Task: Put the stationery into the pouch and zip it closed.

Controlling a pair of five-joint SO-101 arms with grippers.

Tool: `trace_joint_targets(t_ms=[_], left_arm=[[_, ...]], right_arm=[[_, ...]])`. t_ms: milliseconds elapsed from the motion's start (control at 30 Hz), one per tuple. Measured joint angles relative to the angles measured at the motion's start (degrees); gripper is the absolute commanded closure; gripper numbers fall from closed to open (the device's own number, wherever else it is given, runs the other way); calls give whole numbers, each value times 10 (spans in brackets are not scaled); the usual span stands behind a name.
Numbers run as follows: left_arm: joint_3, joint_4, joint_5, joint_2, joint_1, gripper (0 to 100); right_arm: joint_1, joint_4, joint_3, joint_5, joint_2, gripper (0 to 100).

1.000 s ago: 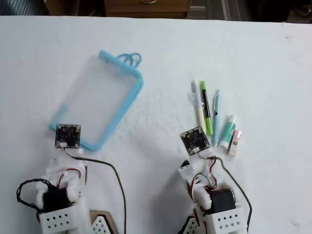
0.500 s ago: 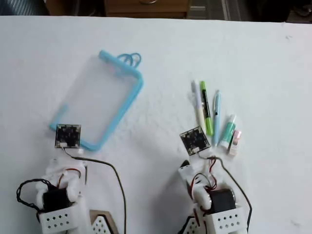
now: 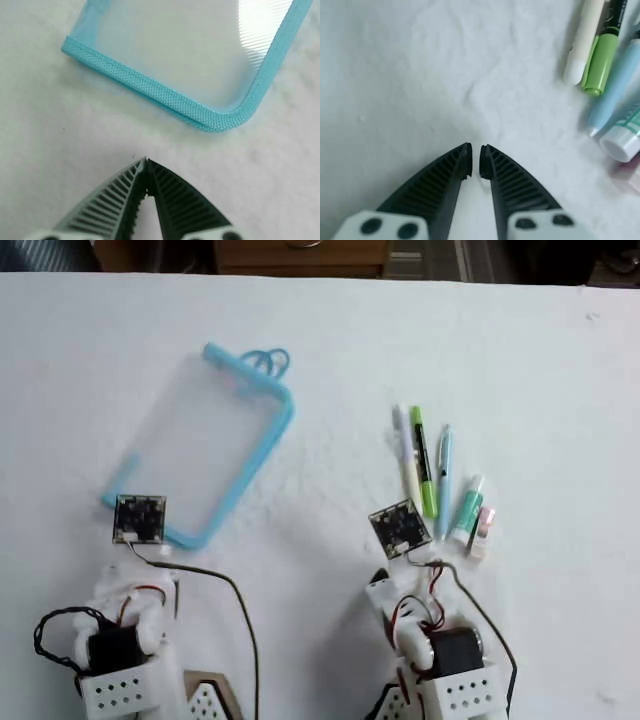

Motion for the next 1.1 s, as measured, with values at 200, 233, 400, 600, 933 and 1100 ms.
trace_joint_targets(t_ms=[200,233,400,600,933,1100], left_arm=[[0,0,0,0,0,976],[0,0,0,0,0,976],[0,0,0,0,0,975],[0,0,0,0,0,975],[0,0,0,0,0,975],[0,0,0,0,0,975]], right_arm=[[0,-4,0,0,0,954],[0,-7,-4,0,-1,954],[-8,-45,-103,0,-1,954],[-69,-53,-163,0,-4,954],[-94,-55,-91,0,-5,954],[-8,-52,-5,0,-2,954]])
